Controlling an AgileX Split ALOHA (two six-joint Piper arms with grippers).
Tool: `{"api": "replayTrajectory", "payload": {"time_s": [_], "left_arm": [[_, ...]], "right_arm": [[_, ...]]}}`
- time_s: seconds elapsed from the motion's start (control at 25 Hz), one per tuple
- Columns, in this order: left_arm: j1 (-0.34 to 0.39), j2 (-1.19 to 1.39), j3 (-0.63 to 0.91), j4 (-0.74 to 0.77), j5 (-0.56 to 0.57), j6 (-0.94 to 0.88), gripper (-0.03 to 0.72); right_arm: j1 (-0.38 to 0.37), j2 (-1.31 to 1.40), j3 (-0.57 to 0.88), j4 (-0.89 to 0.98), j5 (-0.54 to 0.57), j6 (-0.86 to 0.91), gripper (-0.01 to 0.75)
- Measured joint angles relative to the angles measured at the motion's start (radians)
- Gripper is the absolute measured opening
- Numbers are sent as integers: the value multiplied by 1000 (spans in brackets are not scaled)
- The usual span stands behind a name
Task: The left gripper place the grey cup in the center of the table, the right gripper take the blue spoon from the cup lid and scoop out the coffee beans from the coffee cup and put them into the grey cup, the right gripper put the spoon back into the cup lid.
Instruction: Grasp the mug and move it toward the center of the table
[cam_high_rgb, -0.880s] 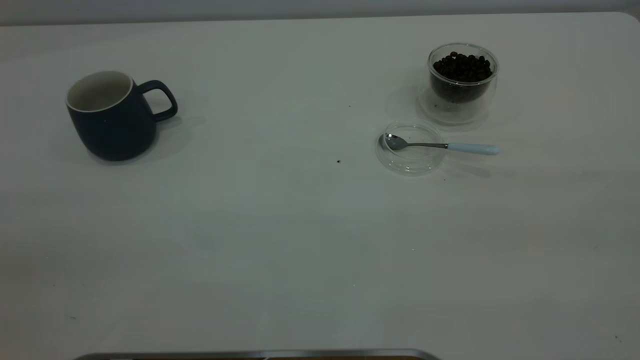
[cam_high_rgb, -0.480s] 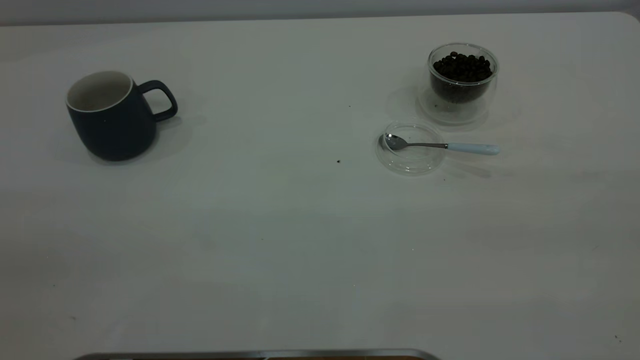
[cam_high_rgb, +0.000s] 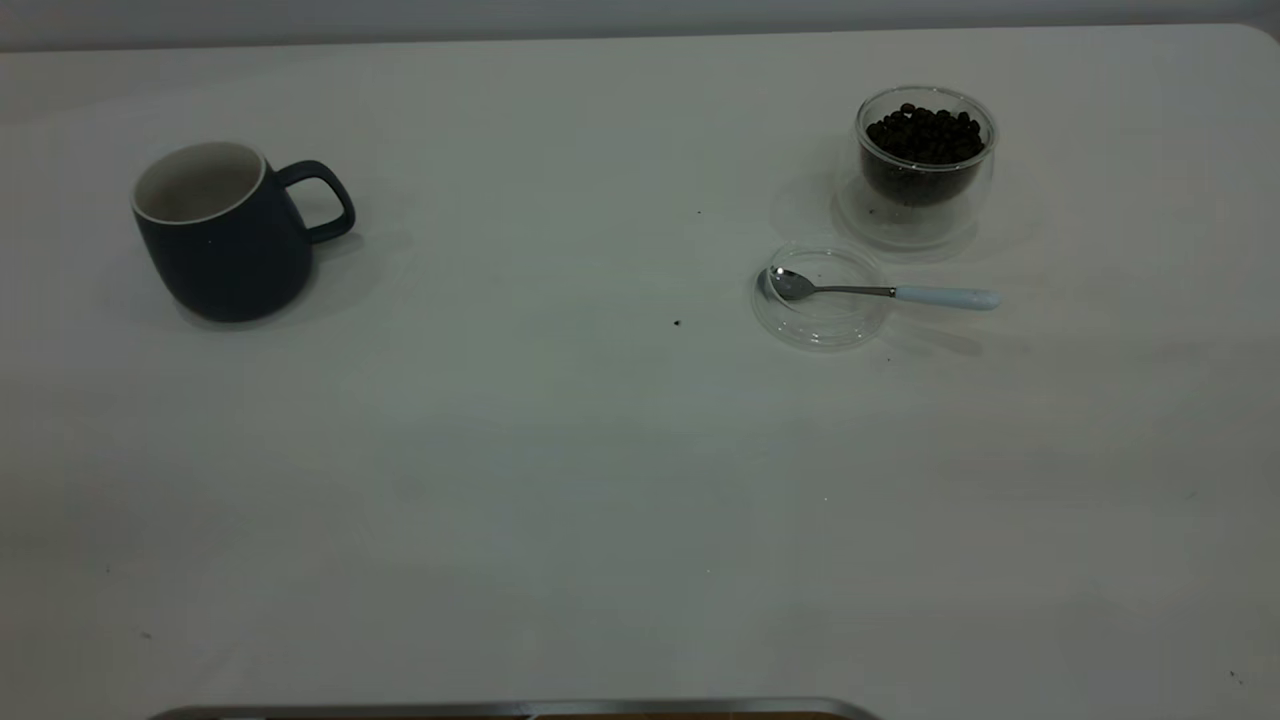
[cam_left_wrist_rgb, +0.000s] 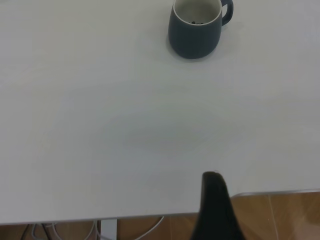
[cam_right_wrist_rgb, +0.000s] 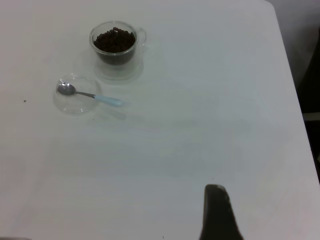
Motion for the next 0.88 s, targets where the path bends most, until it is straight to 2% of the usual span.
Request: {"api": "replayTrajectory", "payload": {"time_s": [0.52, 0.72, 0.88], "left_arm": [[0, 18, -9, 0, -12, -4, 592], [0, 241, -91, 1, -144, -3, 592], [0, 524, -189, 1, -197, 48, 592]], "right_arm": [[0, 0, 0, 0, 0, 0, 522], [0, 0, 0, 0, 0, 0, 522], [0, 0, 0, 0, 0, 0, 522]]}}
